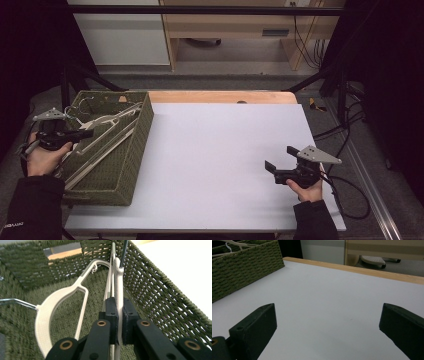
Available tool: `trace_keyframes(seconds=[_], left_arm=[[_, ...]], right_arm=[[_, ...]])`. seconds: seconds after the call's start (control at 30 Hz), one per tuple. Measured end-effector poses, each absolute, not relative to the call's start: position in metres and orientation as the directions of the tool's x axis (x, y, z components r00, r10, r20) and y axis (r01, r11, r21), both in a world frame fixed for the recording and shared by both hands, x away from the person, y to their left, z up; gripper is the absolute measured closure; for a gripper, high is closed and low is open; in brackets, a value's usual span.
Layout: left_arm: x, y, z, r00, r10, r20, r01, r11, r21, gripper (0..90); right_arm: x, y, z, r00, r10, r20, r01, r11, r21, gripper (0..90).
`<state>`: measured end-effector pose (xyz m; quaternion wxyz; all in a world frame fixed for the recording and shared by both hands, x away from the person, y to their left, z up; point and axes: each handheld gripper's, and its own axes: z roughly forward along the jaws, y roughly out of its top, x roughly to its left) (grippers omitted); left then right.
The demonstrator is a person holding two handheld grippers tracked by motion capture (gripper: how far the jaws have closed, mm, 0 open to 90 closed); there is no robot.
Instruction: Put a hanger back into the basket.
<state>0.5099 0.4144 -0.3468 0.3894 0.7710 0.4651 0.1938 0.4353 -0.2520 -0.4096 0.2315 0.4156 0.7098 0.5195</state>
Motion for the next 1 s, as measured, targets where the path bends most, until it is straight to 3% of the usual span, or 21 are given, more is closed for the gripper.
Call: trace_keyframes(seconds=[0.33, 0.63, 1.0], left_arm=[[0.516, 0.417, -0.359, 0.419, 0.898, -0.134, 0.613, -0.171, 0.771, 83.3], [0.52, 0.422, -0.363, 0.328, 0.944, -0.044, 0.615, -0.178, 0.768, 79.7], [0.532, 0.432, -0.381, 0.204, 0.978, 0.041, 0.714, -0.177, 0.677, 72.1]], right_arm=[[0.435, -0.252, -0.409, -0.549, 0.829, 0.107, 0.352, 0.113, 0.929, 1.6], [0.436, -0.25, -0.411, -0.548, 0.83, 0.102, 0.356, 0.121, 0.927, 1.4], [0.436, -0.248, -0.412, -0.55, 0.828, 0.105, 0.356, 0.119, 0.927, 1.3]])
